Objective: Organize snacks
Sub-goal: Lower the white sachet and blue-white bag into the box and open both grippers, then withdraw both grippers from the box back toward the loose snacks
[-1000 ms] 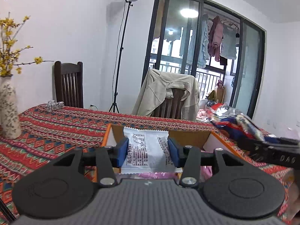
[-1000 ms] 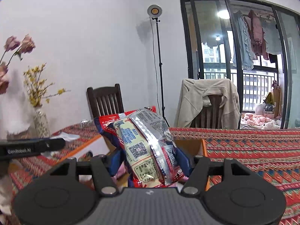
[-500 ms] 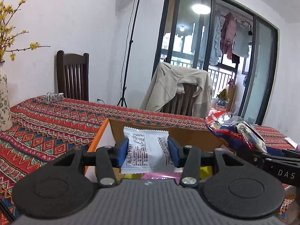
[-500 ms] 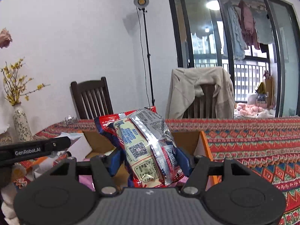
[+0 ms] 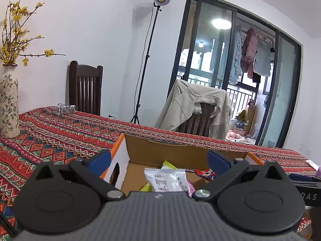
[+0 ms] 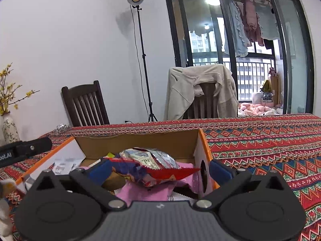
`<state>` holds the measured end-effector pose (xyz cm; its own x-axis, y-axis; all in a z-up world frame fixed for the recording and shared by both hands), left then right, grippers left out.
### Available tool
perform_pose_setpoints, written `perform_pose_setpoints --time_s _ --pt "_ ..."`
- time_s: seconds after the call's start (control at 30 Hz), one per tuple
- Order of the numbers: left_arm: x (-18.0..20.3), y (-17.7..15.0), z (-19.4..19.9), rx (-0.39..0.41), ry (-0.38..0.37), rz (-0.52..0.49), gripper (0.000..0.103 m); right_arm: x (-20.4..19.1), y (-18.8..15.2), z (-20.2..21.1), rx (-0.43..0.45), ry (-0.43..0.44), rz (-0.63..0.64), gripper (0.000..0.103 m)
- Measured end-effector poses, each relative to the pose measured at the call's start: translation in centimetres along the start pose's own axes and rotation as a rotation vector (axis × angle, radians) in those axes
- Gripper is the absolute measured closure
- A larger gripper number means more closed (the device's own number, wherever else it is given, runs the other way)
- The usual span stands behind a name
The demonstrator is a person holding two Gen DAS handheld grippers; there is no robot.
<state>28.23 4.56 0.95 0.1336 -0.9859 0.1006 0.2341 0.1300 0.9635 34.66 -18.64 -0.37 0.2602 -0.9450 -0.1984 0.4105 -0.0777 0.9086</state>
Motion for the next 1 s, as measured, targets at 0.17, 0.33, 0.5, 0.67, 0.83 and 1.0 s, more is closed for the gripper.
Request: perform_pose_setpoints --time_s 0.17,0.33,0.5,0.67,0.83,1.0 --pt "0.1 0.1 0.1 0.002 0.000 -0.006 0.000 -0.2 -0.1 0.6 0.009 -0.009 0.003 0.000" --pt "0.3 0.0 0.1 0.003 0.006 -0.015 0.000 -0.6 0.1 1.4 0.025 -0.022 0.010 0.000" --pt "0.5 0.2 0.5 0.015 0.016 -0.016 0.000 -1.3 0.3 2.5 0.037 -0.023 0.023 0.000" --pt "0.6 0.5 0.9 0.036 0.018 -0.013 0.000 -2.0 0.3 2.9 0.022 -0.060 0.053 0.000" --pt "0.5 0.4 0.9 0.033 0.038 -0.004 0.000 -2.0 -0.1 2.4 -0.021 -0.099 0.050 0.000" --pt "-0.2 0.8 1.6 -0.010 0.050 0.078 0.000 -1.9 0.1 2.8 -0.012 -0.112 0.045 0.000"
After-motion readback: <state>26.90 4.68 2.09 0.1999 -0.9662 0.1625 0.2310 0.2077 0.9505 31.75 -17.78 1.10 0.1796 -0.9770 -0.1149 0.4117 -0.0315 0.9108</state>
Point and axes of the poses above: each gripper's, at about its wrist camera, not at the fingertips, and z roughly against the way its jaws point, x to its right, y to its top, the point moved 5 cm from there along -z, roughly the way its jaws point, and after that the axes turned 5 degrees about -z, right-handed, at the moved point
